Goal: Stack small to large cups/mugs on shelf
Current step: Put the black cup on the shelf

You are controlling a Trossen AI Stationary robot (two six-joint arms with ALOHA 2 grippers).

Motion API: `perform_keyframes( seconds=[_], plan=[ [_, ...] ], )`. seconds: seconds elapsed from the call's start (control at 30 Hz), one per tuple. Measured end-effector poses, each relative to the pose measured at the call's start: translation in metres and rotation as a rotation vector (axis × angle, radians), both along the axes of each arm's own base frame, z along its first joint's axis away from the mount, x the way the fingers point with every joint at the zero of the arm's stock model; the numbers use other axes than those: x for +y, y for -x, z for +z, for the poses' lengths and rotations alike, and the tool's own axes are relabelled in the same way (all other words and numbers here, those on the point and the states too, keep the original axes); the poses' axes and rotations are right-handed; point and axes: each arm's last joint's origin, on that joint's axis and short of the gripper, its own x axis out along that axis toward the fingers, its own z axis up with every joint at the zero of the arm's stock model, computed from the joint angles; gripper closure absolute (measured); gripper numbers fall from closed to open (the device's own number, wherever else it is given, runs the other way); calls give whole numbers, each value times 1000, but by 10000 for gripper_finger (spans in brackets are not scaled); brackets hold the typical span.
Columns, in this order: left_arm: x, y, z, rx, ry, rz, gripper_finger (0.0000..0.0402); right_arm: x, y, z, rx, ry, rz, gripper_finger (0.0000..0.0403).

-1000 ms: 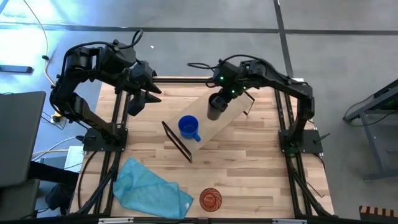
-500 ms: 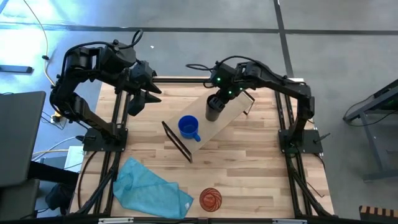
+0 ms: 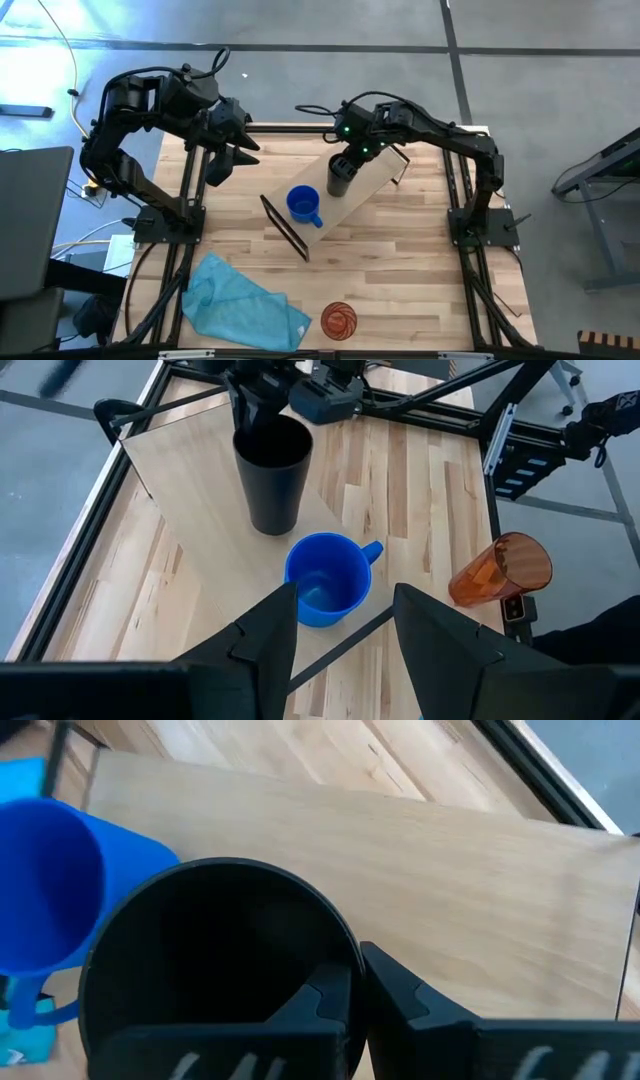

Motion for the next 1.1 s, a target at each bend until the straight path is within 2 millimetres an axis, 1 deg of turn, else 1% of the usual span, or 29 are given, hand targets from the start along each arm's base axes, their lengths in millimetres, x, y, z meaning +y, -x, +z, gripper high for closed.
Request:
perform_keyframes(
  seconds=[0.23, 0.87, 1.1],
  plan=[
    [0, 0, 0, 0, 0, 0, 245, -3, -6, -9, 34, -2, 8, 403],
    [0, 0, 0, 3, -10, 11, 245, -5, -4, -8, 43, -6, 15, 402],
    [1, 0, 0, 4, -13, 14, 245, -5, -4, -8, 43, -3, 22, 379]
  ],
)
